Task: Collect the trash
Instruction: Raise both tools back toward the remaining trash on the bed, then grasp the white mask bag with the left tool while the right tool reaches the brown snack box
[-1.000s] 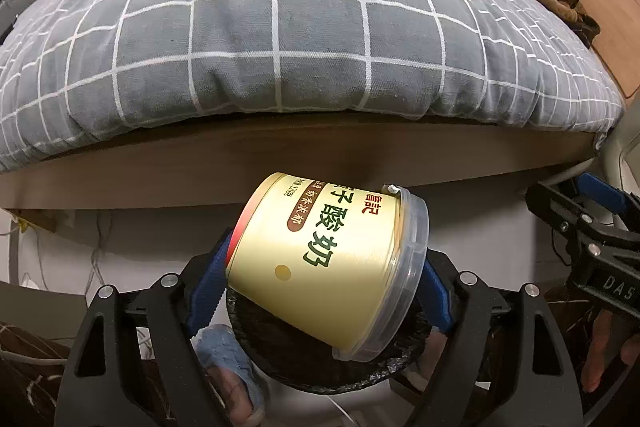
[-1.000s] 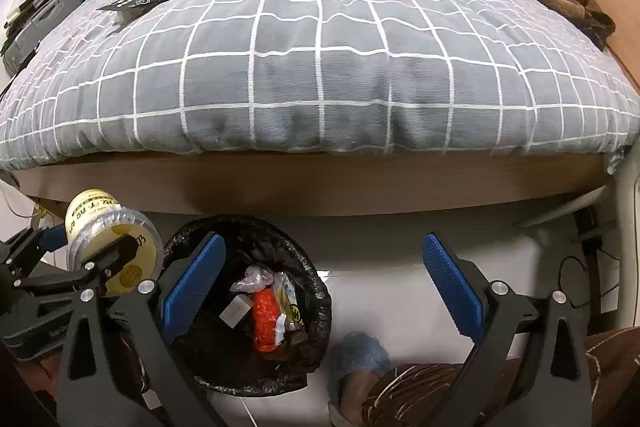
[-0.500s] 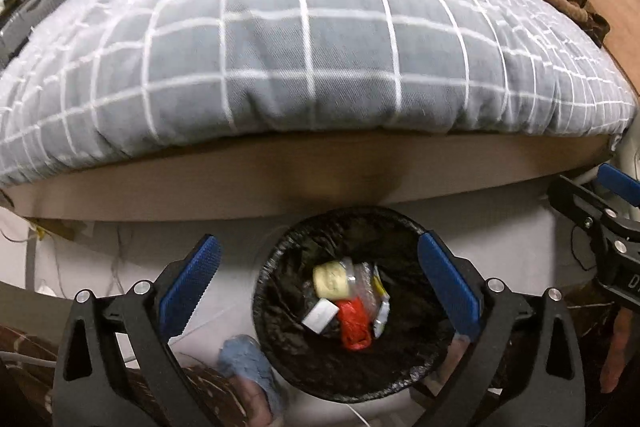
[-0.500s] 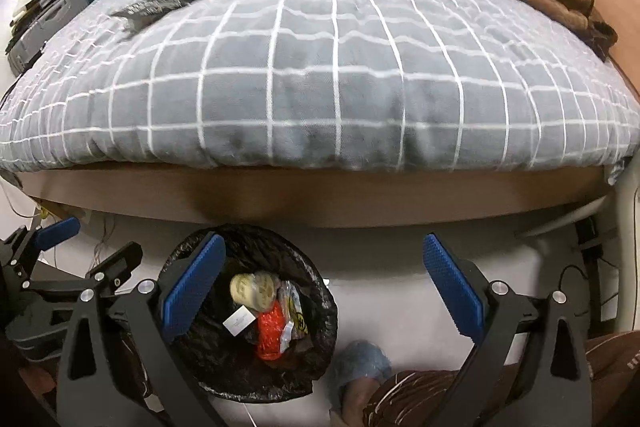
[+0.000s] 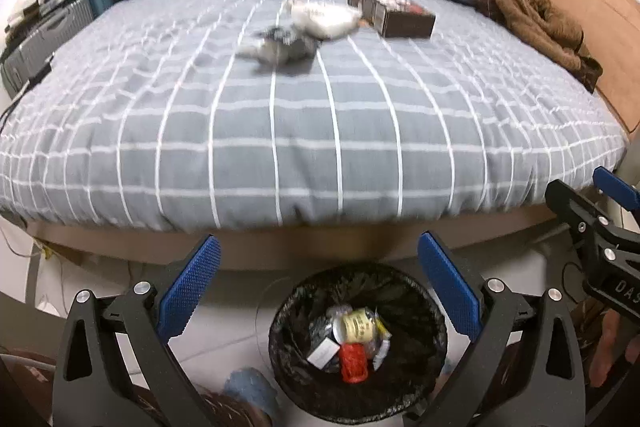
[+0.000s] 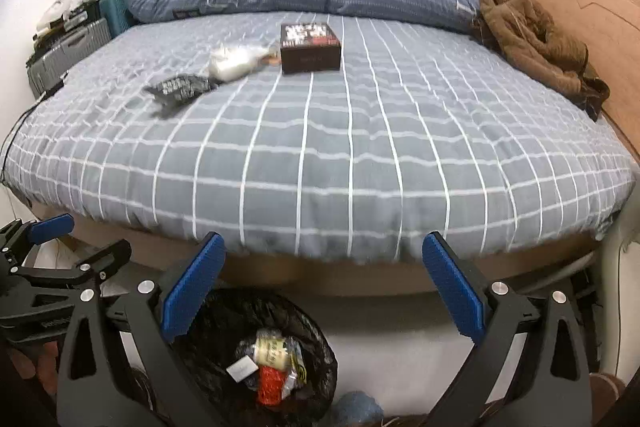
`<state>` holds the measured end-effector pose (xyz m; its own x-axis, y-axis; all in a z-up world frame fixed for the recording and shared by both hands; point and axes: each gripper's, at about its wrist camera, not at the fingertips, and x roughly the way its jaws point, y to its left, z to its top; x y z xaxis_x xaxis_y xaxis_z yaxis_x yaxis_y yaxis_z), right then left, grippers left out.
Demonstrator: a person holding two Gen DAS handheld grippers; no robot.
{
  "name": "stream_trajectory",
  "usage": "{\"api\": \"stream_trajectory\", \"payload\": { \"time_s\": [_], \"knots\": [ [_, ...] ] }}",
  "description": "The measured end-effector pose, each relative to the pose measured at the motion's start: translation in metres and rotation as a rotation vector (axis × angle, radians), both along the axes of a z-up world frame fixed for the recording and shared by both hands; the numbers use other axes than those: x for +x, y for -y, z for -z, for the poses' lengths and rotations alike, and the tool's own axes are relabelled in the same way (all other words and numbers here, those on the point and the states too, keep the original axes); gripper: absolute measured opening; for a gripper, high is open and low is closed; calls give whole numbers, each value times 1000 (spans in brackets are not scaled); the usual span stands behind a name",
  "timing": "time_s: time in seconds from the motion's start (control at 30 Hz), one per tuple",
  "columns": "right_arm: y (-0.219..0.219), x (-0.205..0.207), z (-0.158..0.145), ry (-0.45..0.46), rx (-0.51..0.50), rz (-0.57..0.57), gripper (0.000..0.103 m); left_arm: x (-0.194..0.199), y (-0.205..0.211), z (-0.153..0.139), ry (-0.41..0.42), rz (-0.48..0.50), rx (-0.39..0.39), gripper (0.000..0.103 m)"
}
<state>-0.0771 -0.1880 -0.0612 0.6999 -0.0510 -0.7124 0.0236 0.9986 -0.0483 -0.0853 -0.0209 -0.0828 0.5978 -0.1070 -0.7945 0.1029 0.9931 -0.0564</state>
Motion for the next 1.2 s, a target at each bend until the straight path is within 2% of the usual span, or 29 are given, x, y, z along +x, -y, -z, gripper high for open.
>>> {"api": "stream_trajectory", "payload": {
  "time_s": [0.27,0.57,0.87,1.2],
  "knots": [
    [-4,18,-18,61,-28,-17,95,17,-9,-21,39,-14,-26,97],
    [-7,58,-30,78,-15,-33,95,59,-22,-39,84,-50,-6,97],
    [-7,116,-31,62,-4,-39,95,118,-41,-48,117,-85,1,97],
    [-3,195,-20,39,8,-22,95,185,-26,-47,127,-43,15,97]
  ]
}}
